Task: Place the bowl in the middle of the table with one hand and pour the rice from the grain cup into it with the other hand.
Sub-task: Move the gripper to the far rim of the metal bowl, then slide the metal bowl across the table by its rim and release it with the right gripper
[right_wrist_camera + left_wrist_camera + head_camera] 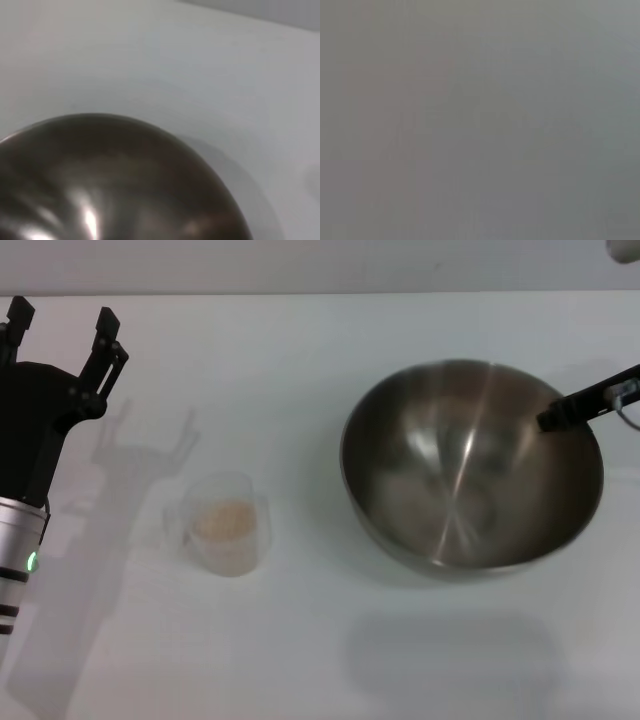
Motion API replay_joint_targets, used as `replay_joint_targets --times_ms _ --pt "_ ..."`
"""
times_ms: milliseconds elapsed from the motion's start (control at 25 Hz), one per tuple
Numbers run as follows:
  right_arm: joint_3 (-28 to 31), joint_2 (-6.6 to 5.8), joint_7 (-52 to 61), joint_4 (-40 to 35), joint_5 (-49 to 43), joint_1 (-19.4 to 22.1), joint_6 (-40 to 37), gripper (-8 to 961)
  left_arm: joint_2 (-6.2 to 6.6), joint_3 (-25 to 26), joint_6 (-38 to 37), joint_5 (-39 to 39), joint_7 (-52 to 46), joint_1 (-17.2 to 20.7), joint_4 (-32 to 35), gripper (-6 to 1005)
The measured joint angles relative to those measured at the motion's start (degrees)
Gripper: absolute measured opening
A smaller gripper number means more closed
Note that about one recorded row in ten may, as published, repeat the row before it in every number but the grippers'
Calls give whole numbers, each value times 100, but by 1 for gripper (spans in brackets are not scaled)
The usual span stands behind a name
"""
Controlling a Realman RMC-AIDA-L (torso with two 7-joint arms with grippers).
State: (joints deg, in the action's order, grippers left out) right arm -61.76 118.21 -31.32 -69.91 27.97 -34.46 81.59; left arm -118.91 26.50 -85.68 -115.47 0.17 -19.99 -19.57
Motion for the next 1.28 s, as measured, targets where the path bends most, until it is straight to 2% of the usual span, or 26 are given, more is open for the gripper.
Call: replay_joint_targets --times_ms 400,760,1040,1280 --pt "219 31 -151 -276 95 60 -207 3 0 27 42 7 0 -54 13 857" --pt "241 29 -332 -300 623 30 -167 2 0 31 50 23 0 -95 23 857" --pt "142 52 -450 -173 930 -20 51 4 0 31 65 37 8 -93 33 856" --pt "72 53 -537 283 1046 -164 128 5 0 39 65 41 23 -93 33 856"
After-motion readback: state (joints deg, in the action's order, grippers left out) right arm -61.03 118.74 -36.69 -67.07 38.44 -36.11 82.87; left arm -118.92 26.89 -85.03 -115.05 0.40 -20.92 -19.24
